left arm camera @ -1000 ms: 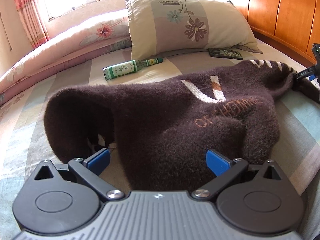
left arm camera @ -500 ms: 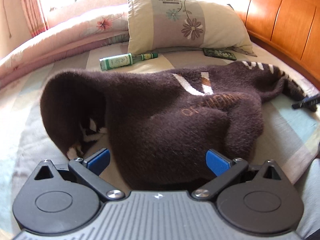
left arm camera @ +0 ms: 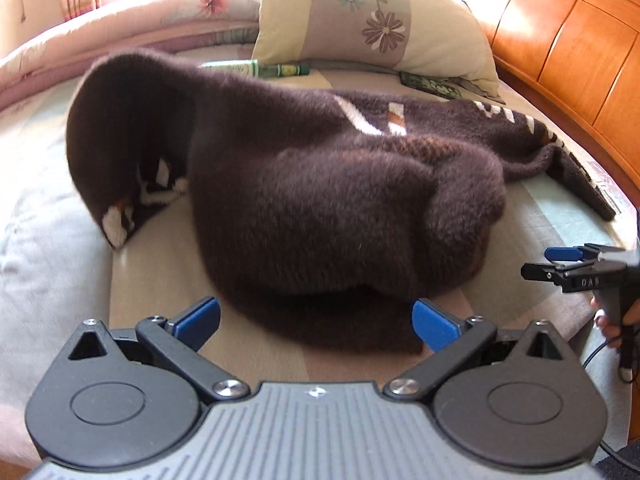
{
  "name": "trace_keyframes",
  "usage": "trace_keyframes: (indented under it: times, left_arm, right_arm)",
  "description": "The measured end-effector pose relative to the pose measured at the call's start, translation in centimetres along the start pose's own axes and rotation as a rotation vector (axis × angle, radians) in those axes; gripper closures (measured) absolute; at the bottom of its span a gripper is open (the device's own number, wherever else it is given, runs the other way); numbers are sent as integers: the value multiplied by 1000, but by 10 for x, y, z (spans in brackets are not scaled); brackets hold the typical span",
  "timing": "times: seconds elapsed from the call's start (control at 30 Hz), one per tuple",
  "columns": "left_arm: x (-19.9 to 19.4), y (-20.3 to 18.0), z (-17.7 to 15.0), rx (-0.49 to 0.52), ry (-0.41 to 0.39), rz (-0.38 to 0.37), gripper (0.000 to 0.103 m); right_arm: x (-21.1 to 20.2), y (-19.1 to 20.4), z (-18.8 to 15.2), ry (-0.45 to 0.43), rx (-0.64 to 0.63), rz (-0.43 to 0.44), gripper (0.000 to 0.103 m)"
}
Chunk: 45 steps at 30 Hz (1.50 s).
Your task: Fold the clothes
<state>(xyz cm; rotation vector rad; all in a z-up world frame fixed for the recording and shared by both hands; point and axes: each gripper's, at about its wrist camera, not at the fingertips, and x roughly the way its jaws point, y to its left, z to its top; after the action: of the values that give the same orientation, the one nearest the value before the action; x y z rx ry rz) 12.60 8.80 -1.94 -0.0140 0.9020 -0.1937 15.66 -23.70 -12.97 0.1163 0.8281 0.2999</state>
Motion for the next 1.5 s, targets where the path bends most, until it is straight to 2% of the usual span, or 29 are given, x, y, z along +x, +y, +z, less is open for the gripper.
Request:
trace_keyframes:
  times: [0.13,0.4,0.67,0.77,0.87,0.97,1.07,1.1,1.2,1.27,1.33,1.4,1.5]
  left_arm:
    - [10,8,-5,-42,7,-13,1]
    - [23,36,13,-63,-56,33,1]
    - [8,123,66,-139,-204,119,1]
    - [1,153,84,-160,-231,156,1]
    - [-1,180,117,-169,-250,176,1]
    - [10,203,158,-180,-255,169,1]
    - [42,212,192,-161,-193,158,1]
    - [53,211,195,-156,-167,150,1]
    - [84,206,188,-144,-85,118,1]
    - [97,202,178,-143,-45,80,1]
    - [87,195,154,-139,-45,28,1]
    - [75,182,131,-93,-33,-17,1]
    - [67,157,95,-30,58,-106,1]
  right_arm:
    - [0,19,-13,-16,-136,-83,0]
    - [0,29,-16,-54,-76,-169,0]
    - [1,29,-14,-43,-68,-177,0]
    - [4,30,-12,-35,-61,-187,0]
    - [7,32,-9,-29,-52,-206,0]
    - [10,35,-7,-24,-35,-231,0]
    - [13,38,-4,-13,-21,-253,0]
    - [13,38,-2,-1,-17,-258,0]
    - [12,40,4,51,-3,-270,0]
    - [3,44,9,61,11,-230,0]
    - [-9,51,13,54,21,-175,0]
    - [-21,63,18,29,-6,-118,0]
    - [-34,92,28,-22,-108,-70,0]
